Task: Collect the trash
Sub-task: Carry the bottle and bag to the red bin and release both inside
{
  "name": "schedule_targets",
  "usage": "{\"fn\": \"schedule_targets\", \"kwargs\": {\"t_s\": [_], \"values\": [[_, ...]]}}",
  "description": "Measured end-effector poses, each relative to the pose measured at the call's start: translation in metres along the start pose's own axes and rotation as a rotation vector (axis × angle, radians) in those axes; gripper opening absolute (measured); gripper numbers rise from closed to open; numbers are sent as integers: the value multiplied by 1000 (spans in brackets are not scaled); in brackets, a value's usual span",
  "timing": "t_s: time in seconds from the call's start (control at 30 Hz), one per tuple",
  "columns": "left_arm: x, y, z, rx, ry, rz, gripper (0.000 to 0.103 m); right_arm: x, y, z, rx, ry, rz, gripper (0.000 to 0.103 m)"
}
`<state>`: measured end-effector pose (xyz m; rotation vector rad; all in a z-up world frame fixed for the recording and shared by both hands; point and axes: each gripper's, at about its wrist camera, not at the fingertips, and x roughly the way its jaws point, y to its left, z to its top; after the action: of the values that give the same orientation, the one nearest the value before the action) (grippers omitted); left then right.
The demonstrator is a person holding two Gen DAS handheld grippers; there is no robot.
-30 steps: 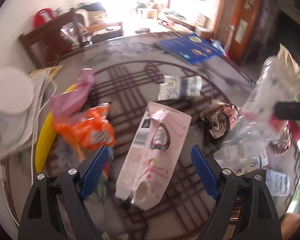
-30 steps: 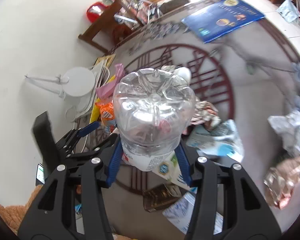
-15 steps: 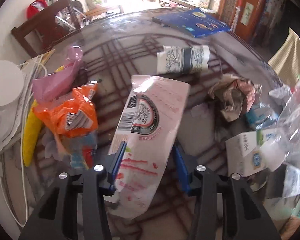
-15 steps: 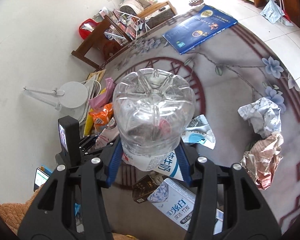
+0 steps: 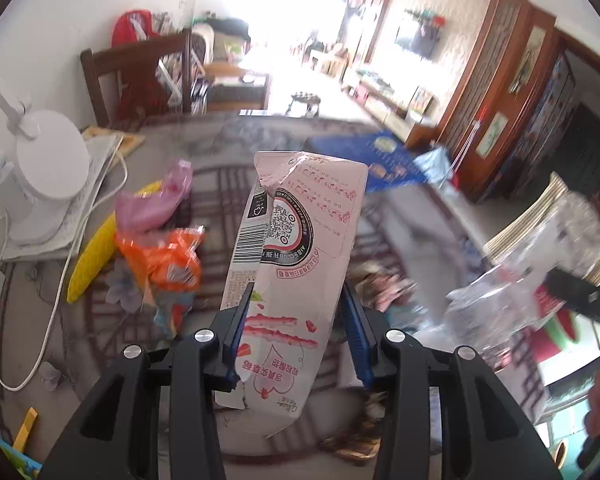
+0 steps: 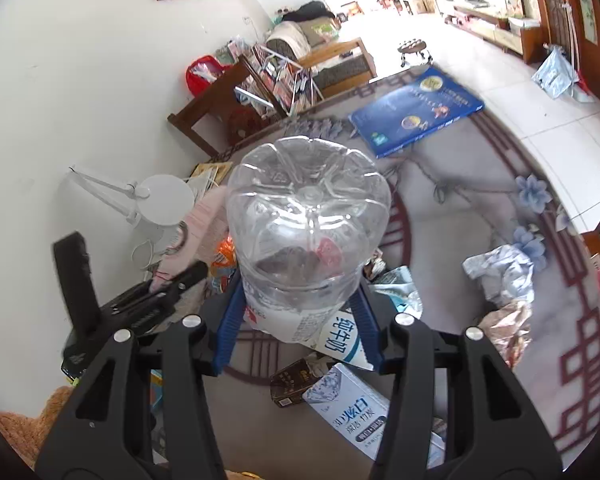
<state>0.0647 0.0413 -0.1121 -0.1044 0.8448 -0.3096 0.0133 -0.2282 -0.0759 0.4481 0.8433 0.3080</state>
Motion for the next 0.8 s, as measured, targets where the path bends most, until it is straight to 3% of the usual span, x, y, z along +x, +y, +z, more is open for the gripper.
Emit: {"fn": "schedule_targets", "kwargs": {"t_s": [0.27, 0.8], "values": [[-35, -43, 16, 26, -116, -77, 39, -47, -5, 1, -13, -103, -52, 49], [-22, -110, 10, 115, -79, -152, 39, -98, -61, -9, 76, -177, -142, 49]]}}
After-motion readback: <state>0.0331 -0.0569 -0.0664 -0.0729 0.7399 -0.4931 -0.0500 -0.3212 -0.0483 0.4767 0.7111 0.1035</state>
